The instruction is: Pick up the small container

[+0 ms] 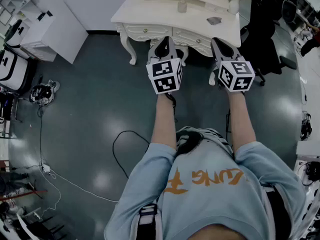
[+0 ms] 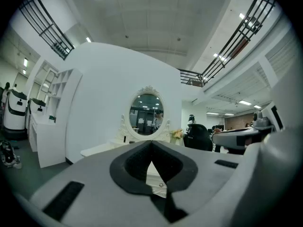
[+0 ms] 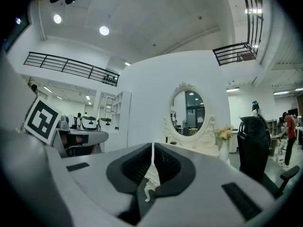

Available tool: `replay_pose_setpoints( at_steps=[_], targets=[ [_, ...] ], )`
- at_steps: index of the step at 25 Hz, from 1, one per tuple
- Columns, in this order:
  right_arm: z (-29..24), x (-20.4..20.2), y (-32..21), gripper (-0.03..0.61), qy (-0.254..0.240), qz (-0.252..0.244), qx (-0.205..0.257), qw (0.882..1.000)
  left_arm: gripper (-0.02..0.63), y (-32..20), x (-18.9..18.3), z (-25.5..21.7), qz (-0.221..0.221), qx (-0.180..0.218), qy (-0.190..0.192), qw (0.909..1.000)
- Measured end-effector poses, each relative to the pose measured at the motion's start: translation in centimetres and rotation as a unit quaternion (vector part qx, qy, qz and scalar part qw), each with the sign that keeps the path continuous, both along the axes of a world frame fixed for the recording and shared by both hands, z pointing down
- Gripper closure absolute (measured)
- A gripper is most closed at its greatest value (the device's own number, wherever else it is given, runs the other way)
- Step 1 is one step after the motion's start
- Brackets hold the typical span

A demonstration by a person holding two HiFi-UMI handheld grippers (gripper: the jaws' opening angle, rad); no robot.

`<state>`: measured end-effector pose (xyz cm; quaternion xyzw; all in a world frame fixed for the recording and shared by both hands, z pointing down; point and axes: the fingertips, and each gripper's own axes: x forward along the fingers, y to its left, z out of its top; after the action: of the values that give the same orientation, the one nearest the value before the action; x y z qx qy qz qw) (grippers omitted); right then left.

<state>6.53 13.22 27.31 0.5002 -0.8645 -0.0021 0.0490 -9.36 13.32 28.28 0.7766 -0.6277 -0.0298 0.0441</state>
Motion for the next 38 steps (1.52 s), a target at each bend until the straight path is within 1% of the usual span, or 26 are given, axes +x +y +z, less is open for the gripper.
replay_pose_setpoints(
  at_steps=[8,13,16,22,28,32,34,38],
  targets=[
    [0.1,-0.4,1.1,0.545,-0.001,0.002,-0.003,1.0,0.592,0.6,0.3,0.1,0.019,-0.001,0.004,0.9998],
    [1.2,0.5,1.5,0.543,0.002,0.013,-0.017,1.0,0.592,0.6,0.3,1.1,0.022,-0.01,0.014,0.9996],
    [1.0,1.3,1.2,0.543,0.001,0.021,-0.02,1.0,0.592,0.2,0.6,1.1,0.025,-0.011,0.019,0.9994],
    [0.7,0.7,1.3,0.544,0.011,0.016,-0.017,1.0,0.592,0.0,0.0,1.0,0.028,-0.01,0.03,0.9991],
    [-0.6,1.8,-0.3,0.543,0.011,0.022,-0.006,1.0,0.592,-1.4,-1.0,1.0,0.017,-0.008,0.043,0.9989],
    [-0.6,2.2,-1.8,0.543,0.013,0.022,-0.008,1.0,0.592,-2.8,-1.4,1.2,0.011,-0.009,0.049,0.9987],
    [-0.3,1.9,-2.7,0.543,0.012,0.019,-0.011,1.0,0.592,-3.7,-1.3,1.2,0.011,-0.01,0.047,0.9988],
    [0.3,1.3,-5.4,0.543,0.0,0.011,-0.015,1.0,0.592,-5.9,-1.1,1.1,0.016,-0.01,0.029,0.9994]
  ],
)
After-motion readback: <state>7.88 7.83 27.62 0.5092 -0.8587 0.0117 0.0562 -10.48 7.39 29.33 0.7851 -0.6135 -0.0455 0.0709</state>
